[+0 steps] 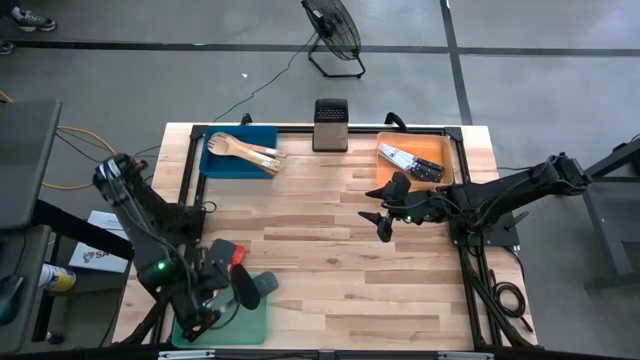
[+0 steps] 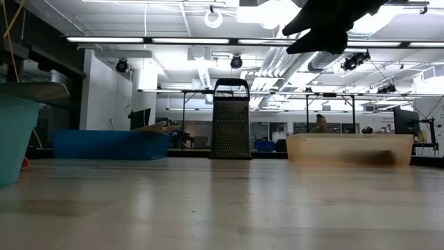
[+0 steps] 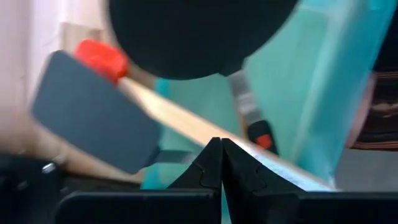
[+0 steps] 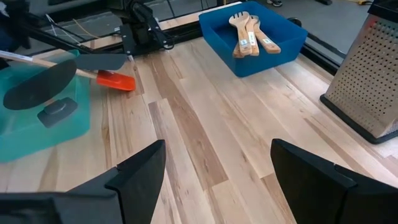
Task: Pick & Place Kitchen Items
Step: Adjust the spatulas in the green bin
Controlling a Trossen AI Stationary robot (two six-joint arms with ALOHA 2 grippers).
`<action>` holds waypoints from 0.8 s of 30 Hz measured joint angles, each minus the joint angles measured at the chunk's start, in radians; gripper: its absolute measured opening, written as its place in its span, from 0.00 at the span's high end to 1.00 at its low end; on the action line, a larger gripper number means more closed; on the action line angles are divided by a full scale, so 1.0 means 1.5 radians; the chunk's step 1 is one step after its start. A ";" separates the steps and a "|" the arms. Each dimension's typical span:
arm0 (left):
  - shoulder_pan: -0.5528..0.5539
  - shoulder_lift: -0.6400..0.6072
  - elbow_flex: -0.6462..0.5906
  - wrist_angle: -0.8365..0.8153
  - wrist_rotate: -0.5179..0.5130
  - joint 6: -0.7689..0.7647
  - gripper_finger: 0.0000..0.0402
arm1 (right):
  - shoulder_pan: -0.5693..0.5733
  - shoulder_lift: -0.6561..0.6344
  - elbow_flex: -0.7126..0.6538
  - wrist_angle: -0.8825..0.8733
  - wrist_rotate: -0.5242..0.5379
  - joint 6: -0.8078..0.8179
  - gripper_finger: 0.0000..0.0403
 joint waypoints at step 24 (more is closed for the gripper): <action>-0.034 0.045 0.000 0.066 -0.006 -0.074 1.00 | 0.000 0.000 0.000 0.000 -0.001 -0.002 0.30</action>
